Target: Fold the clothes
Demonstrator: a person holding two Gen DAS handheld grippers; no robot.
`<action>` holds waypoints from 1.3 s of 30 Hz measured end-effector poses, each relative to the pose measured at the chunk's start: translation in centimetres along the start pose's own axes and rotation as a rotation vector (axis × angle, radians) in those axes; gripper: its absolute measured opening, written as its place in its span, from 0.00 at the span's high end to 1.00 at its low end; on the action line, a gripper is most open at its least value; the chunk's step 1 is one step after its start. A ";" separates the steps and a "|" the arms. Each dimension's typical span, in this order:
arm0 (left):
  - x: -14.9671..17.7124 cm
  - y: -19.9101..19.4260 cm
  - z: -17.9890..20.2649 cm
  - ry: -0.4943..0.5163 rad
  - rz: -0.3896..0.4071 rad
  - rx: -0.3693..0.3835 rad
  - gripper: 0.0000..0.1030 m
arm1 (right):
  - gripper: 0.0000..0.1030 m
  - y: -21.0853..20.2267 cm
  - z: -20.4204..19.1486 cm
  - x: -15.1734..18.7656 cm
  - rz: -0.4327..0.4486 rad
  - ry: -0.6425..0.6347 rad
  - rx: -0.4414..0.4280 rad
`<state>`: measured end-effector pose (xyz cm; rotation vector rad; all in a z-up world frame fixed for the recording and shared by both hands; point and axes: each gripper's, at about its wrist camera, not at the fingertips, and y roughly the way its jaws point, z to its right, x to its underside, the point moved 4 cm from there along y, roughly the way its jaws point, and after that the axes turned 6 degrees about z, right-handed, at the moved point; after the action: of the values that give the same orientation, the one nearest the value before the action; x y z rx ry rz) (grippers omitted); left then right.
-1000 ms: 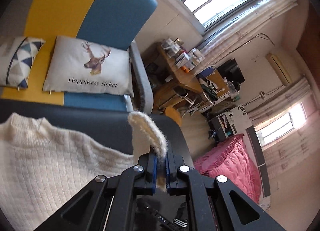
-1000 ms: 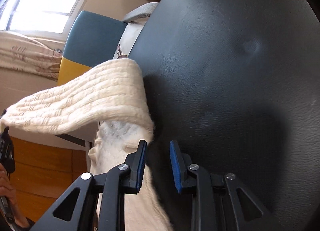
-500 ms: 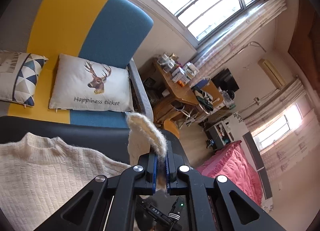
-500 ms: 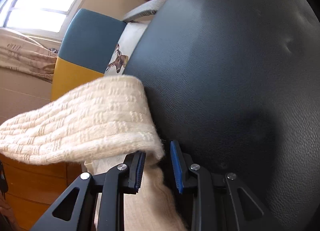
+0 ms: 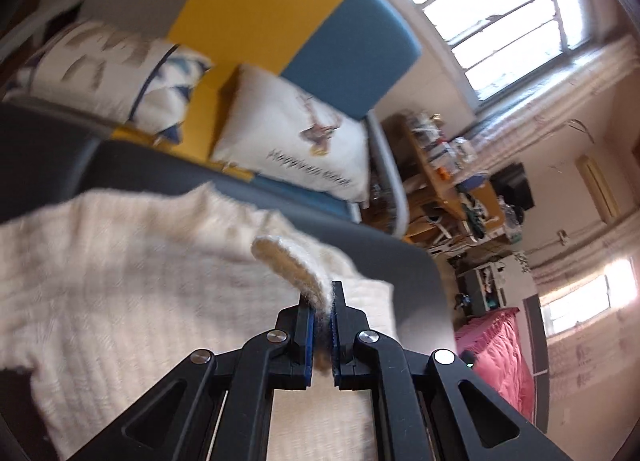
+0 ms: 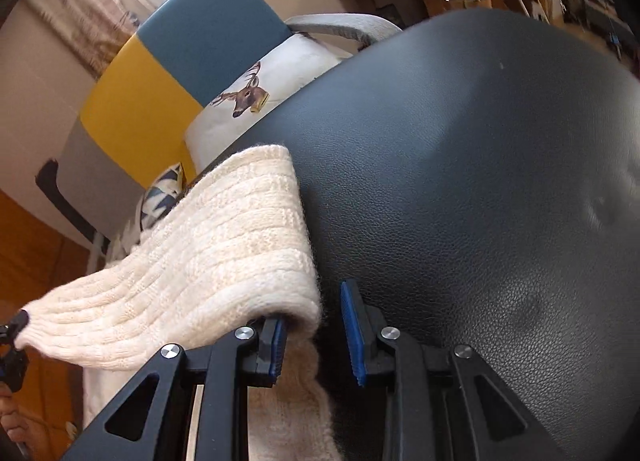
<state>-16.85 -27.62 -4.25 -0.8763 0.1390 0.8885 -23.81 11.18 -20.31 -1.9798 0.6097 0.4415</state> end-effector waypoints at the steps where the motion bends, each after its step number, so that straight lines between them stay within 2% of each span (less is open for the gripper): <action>1: 0.7 0.3 -1.5 -0.016 -0.011 -0.020 0.94 | 0.75 0.0 -0.4 0.0 0.002 -0.031 0.014; 5: 3.4 1.5 -6.8 -0.073 -0.043 -0.102 0.94 | 0.75 -0.1 -2.4 0.3 0.010 -0.196 0.068; 10: 5.5 2.3 -11.5 -0.091 -0.056 -0.196 0.94 | 0.75 0.4 -4.2 0.8 -0.013 -0.355 0.100; 14: 6.4 3.1 -12.7 -0.067 -0.091 -0.231 0.94 | 0.75 0.8 -4.0 0.6 -0.053 -0.341 0.064; 16: 6.2 3.1 -12.4 -0.057 -0.087 -0.240 0.94 | 0.75 0.7 -3.7 0.2 -0.079 -0.311 0.008; 20: 5.7 3.2 -11.9 -0.036 -0.078 -0.259 0.94 | 0.75 -0.7 -1.2 -0.7 -0.121 -0.145 -0.122; 23: 5.5 3.6 -11.6 -0.033 -0.083 -0.258 0.94 | 0.74 -2.0 2.2 -0.8 -0.143 0.221 -0.323; 27: 6.0 4.4 -11.7 -0.013 -0.102 -0.292 0.93 | 0.70 -1.3 4.3 0.5 -0.160 0.661 -0.567; 30: 6.1 4.2 -12.3 -0.047 -0.105 -0.285 0.93 | 0.67 0.2 3.9 1.3 -0.177 0.763 -0.586; 34: 6.1 4.0 -12.1 -0.038 -0.106 -0.291 0.93 | 0.63 1.8 2.9 1.2 -0.164 0.830 -0.612; 37: 6.3 4.0 -11.9 -0.016 -0.102 -0.303 0.93 | 0.62 3.0 2.8 0.8 -0.151 0.839 -0.519; 39: 6.4 4.1 -11.8 -0.001 -0.098 -0.311 0.93 | 0.62 2.8 2.4 0.0 -0.115 0.742 -0.445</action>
<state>-12.91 -30.85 -17.34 -1.1620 -0.0450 0.8303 -25.57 12.16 -23.38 -2.5981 0.8970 -0.2854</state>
